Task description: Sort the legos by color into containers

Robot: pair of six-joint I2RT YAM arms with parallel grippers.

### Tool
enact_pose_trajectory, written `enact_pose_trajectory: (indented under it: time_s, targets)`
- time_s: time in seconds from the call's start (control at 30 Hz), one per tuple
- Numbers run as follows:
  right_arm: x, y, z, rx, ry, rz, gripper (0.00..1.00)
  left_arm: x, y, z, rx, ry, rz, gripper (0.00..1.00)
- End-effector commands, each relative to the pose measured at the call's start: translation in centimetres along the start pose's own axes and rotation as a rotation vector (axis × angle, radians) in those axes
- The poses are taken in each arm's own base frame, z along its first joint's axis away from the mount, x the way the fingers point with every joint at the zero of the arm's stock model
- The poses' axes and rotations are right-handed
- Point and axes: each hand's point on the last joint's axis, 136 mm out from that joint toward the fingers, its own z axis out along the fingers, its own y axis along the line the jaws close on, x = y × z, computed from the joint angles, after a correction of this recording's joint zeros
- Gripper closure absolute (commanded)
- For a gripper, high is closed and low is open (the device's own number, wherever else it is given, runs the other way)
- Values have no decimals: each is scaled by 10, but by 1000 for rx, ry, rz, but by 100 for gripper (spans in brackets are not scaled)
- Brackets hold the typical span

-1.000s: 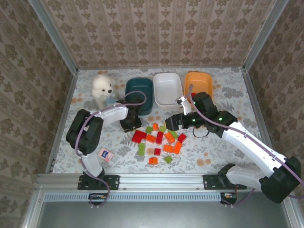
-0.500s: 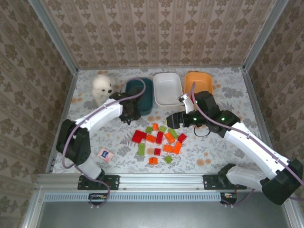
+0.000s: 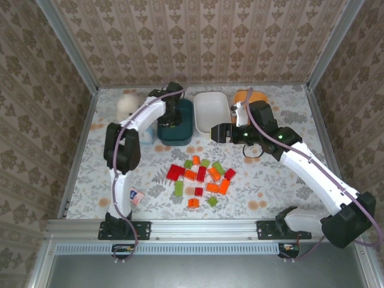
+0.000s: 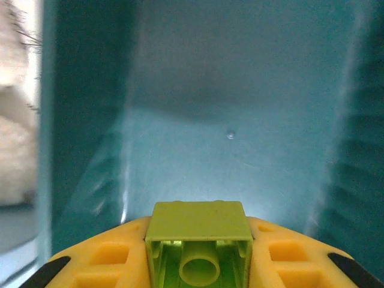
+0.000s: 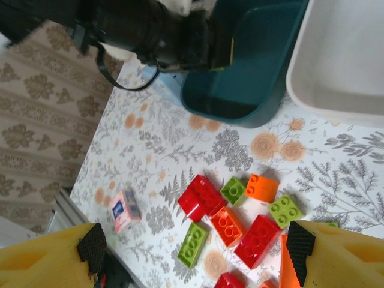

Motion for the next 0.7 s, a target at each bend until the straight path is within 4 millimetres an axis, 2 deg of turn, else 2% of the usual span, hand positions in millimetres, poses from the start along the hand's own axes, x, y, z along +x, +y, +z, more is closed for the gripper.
enact_pose_trajectory:
  time_s: [0.0, 0.1, 0.27, 0.4, 0.5, 0.67]
  targets:
    - [-10, -7, -3, 45, -16, 58, 18, 4, 9, 3, -49, 54, 55, 72]
    - [-9, -10, -3, 56, -13, 71, 18, 7, 13, 16, -59, 75, 46, 71]
    - [-4, -14, -2, 67, 2, 78, 17, 13, 5, 27, -28, 106, 42, 68]
    - [9, -25, -1, 112, 44, 92, 18, 20, 7, 32, -32, 131, 34, 60]
    - [17, -33, -2, 149, 62, 101, 18, 22, 6, 32, -25, 135, 36, 52]
    - [26, -44, -8, 211, 82, 106, 18, 12, 2, 18, 4, 92, 32, 44]
